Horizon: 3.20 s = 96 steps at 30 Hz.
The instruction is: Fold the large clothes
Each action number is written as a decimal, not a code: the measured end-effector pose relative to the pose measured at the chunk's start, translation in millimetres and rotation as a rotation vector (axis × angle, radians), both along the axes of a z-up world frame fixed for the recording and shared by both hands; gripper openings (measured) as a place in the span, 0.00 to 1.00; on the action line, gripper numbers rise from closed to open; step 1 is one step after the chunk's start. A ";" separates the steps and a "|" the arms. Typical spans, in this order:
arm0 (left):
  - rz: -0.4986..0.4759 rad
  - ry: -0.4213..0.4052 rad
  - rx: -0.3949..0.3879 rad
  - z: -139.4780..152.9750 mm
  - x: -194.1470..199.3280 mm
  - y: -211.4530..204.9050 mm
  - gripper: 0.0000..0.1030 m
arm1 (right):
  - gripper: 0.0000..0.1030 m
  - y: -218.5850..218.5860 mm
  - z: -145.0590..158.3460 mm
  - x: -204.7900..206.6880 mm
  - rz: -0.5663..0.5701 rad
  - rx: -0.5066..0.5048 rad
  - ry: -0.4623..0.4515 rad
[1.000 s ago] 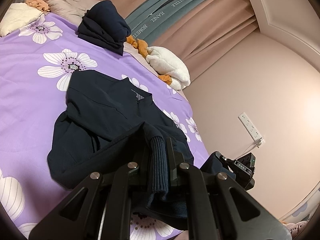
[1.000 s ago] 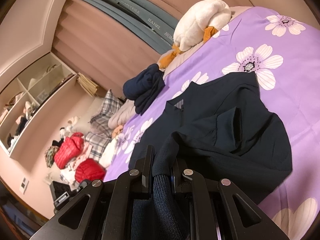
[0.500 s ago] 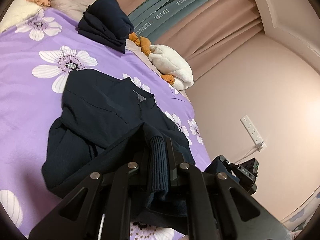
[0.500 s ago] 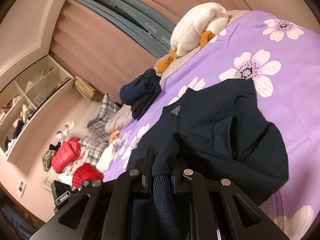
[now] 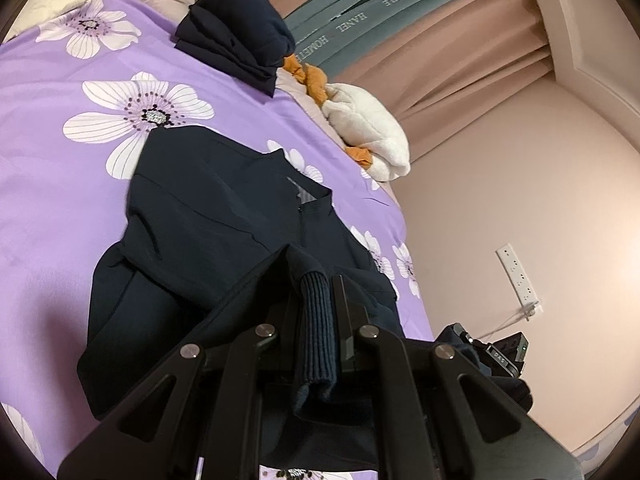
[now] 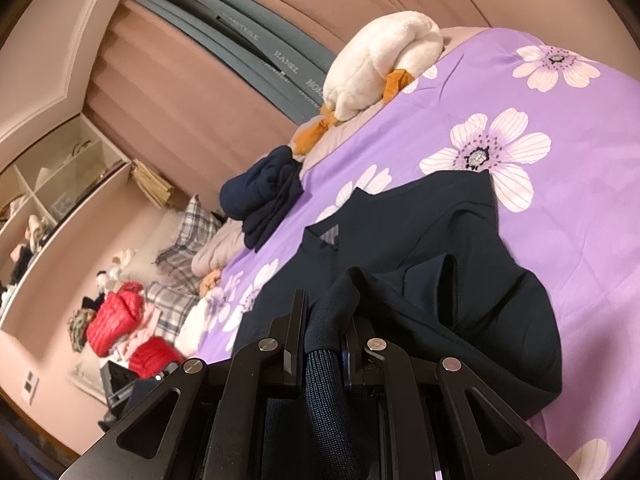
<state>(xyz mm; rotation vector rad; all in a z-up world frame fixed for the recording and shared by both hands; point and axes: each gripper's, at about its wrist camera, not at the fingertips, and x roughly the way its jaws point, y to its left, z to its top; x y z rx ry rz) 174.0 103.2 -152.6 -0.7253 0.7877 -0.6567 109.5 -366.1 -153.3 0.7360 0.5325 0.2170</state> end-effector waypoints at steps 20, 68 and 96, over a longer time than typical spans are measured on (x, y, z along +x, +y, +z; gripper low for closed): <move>0.097 0.028 0.077 11.7 88.9 -6.1 0.10 | 0.14 -30.7 4.3 67.5 -0.095 -0.063 0.041; 0.378 0.324 0.324 -46.4 297.1 -15.1 0.76 | 0.72 -117.5 -36.5 244.6 -0.214 0.105 0.290; 0.025 0.031 0.941 -83.8 282.5 -145.5 0.74 | 0.69 59.8 -63.8 263.2 0.122 -0.804 0.454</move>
